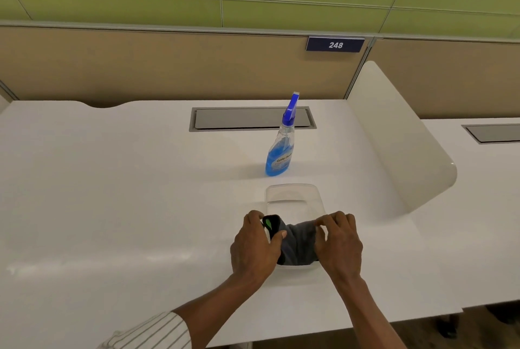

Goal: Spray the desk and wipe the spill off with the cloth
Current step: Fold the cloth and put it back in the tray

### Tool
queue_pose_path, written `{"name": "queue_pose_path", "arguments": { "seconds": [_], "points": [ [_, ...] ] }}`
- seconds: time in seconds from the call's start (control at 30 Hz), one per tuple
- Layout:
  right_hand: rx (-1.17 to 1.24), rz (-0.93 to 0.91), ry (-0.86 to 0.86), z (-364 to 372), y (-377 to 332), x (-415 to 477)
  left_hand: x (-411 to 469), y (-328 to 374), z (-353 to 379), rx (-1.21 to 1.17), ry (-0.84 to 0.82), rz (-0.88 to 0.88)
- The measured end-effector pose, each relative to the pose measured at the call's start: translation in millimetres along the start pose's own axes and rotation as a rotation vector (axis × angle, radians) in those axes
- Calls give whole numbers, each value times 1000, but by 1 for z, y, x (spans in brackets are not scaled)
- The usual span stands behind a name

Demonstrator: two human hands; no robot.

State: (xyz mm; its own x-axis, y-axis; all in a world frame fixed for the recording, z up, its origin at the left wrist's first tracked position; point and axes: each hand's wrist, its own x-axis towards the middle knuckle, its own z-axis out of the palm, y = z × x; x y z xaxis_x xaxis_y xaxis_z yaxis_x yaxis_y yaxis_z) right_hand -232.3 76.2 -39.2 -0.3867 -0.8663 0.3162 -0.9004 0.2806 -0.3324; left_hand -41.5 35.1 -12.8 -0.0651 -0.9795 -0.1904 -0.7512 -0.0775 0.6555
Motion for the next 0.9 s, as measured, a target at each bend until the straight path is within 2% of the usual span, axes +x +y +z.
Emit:
{"name": "queue_pose_path", "arguments": {
  "seconds": [0.2, 0.4, 0.63, 0.9],
  "points": [
    [244, 92, -18, -21, -27, 64, 2, -3, 1, 74, -26, -97],
    [445, 148, -133, -15, -62, 161, 5, -6, 4, -7, -56, -165],
    [499, 119, -315, 11, -88, 222, 3, -10, 1, -35, -80, -183],
    [449, 94, -282, 30, -97, 227, 4, -8, -2, 19, -103, -152]
  ]
}}
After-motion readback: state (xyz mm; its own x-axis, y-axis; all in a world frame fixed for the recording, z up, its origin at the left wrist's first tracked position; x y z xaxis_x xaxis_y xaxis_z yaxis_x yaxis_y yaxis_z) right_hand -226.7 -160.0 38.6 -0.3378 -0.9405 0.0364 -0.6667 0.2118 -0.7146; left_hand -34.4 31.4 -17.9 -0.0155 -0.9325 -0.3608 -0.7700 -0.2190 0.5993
